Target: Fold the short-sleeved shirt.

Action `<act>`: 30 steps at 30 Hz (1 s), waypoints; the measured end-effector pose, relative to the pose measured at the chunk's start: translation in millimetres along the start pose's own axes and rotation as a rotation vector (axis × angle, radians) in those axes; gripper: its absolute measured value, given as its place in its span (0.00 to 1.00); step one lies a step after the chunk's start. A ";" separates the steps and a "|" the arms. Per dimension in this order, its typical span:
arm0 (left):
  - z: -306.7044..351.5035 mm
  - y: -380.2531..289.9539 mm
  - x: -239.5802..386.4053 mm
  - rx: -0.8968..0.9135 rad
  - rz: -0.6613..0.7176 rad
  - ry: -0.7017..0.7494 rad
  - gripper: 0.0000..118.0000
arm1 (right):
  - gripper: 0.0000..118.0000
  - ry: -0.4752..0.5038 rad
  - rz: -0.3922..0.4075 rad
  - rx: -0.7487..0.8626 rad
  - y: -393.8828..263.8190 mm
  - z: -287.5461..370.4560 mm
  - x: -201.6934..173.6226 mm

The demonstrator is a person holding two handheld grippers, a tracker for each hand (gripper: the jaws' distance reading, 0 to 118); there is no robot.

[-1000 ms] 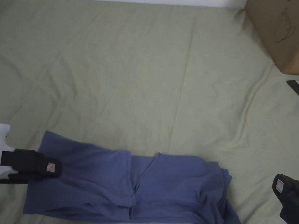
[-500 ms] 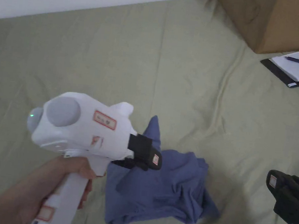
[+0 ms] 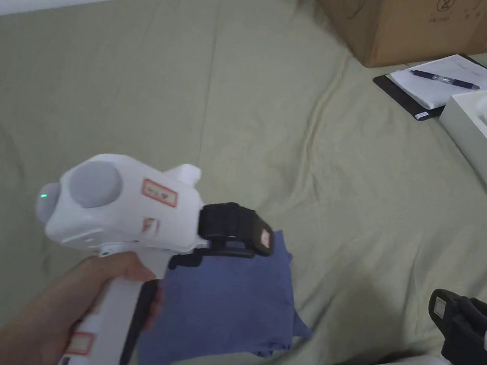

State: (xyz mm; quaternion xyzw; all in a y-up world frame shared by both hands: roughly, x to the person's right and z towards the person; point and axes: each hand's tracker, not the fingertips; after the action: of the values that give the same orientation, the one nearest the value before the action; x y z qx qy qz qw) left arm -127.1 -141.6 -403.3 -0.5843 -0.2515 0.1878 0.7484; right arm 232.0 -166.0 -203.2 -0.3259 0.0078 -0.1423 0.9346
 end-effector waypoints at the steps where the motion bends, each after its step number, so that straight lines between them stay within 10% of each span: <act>1: 8.8 -4.3 -8.0 0.033 0.006 0.015 0.92 | 0.00 0.006 0.005 -0.001 0.1 -0.8 -2.1; 2: 18.8 -11.8 -13.9 0.072 0.012 0.030 0.83 | 0.00 0.011 0.011 0.000 0.9 -2.4 -4.6; 5: 29.2 -31.9 -44.0 0.118 0.078 0.103 0.04 | 0.00 0.033 0.027 -0.001 3.6 -8.5 -12.6; 11: 30.8 -68.7 -88.6 0.163 0.250 -0.012 0.00 | 0.00 0.071 0.074 -0.010 6.2 -18.7 -31.5; 30: -112.5 -44.5 31.2 -0.100 -0.033 -0.147 0.00 | 0.00 0.076 0.101 -0.039 1.9 -15.9 -39.5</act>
State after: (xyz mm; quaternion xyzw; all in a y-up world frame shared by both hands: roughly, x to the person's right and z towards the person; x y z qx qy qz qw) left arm -35.6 -222.4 -376.8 -0.6012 -0.3245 0.2051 0.7008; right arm 192.9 -163.5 -220.0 -0.3377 0.0627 -0.1069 0.9331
